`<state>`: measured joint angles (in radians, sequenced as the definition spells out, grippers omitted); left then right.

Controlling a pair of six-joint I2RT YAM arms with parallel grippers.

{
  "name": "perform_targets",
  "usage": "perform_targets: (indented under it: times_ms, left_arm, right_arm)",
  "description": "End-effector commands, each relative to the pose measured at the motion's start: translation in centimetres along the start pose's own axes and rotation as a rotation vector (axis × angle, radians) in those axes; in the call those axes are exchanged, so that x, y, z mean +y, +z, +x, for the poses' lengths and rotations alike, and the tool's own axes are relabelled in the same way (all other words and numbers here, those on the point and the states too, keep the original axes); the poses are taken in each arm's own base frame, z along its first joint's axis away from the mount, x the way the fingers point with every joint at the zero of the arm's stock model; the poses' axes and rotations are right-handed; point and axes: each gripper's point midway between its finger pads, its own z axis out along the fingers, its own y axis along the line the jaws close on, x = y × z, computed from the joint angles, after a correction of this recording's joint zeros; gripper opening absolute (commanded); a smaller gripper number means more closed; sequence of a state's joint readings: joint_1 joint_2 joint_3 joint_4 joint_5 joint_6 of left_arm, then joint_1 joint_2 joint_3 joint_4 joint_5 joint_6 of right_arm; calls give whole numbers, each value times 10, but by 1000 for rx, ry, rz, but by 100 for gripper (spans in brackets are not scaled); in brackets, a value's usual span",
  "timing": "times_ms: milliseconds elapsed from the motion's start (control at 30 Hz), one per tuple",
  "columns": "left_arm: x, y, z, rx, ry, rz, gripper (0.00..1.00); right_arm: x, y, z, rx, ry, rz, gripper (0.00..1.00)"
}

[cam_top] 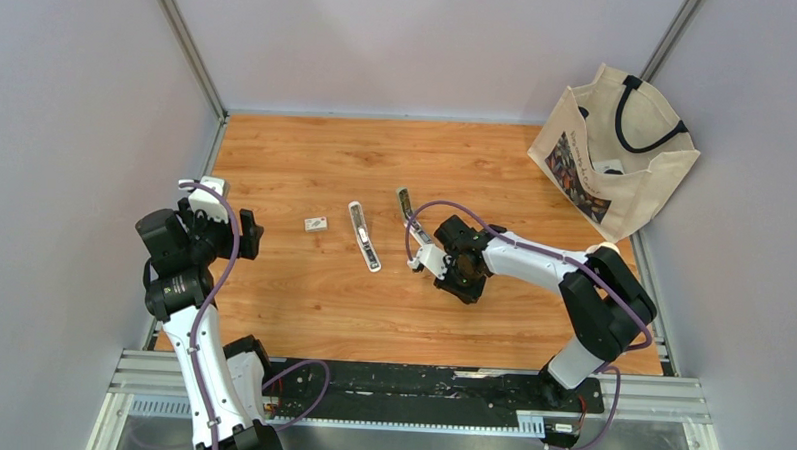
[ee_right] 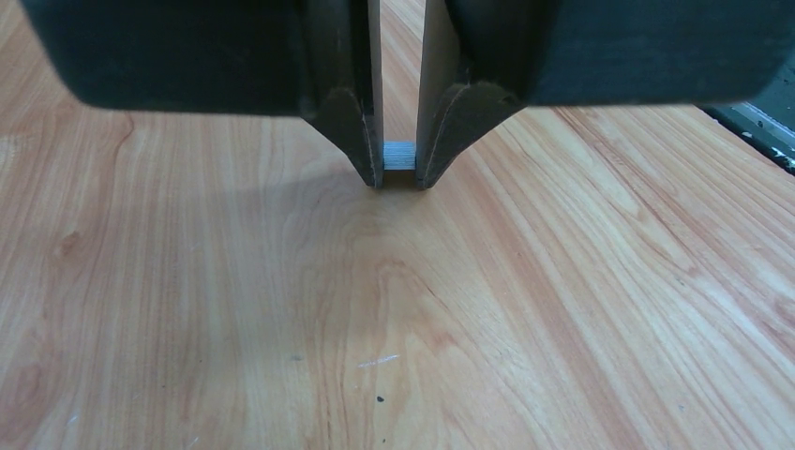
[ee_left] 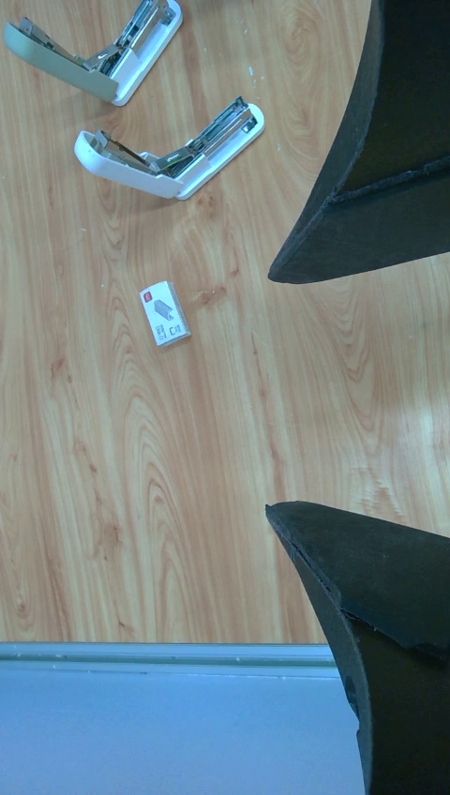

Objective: Load the staples into the stapler

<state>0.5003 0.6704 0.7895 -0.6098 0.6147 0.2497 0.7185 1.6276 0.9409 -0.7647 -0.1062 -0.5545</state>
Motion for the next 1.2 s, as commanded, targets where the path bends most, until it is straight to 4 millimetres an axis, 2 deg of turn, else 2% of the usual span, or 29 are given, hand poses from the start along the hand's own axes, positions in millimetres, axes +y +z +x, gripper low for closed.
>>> perform_targets:
  times_ms: [0,233,400,600,700,900,1033,1167]
  left_arm:
    - [4,-1,-3,-17,28,-13,94]
    - [5,0,-3,-13,26,-15,94]
    - [7,1,-1,-8,26,-22,94]
    - [10,2,-1,-8,28,-34,94]
    - [12,2,0,-1,29,-42,94]
    - [16,1,-1,0,37,-66,94]
    - [16,-3,-4,-11,47,-81,94]
    - [18,-4,-4,-12,48,-92,94]
  right_arm:
    - [-2,0,-3,-20,-1,17,18]
    - [-9,-28,-33,-137,60,66,18]
    - [-17,-57,-66,-258,106,104,17]
    - [-28,-94,-124,-416,199,128,18]
    - [-26,-100,-153,-449,237,130,18]
    - [-20,-90,-199,-503,364,82,18]
    - [-11,-75,-223,-543,466,9,16]
    - [-8,-68,-238,-584,527,-4,16]
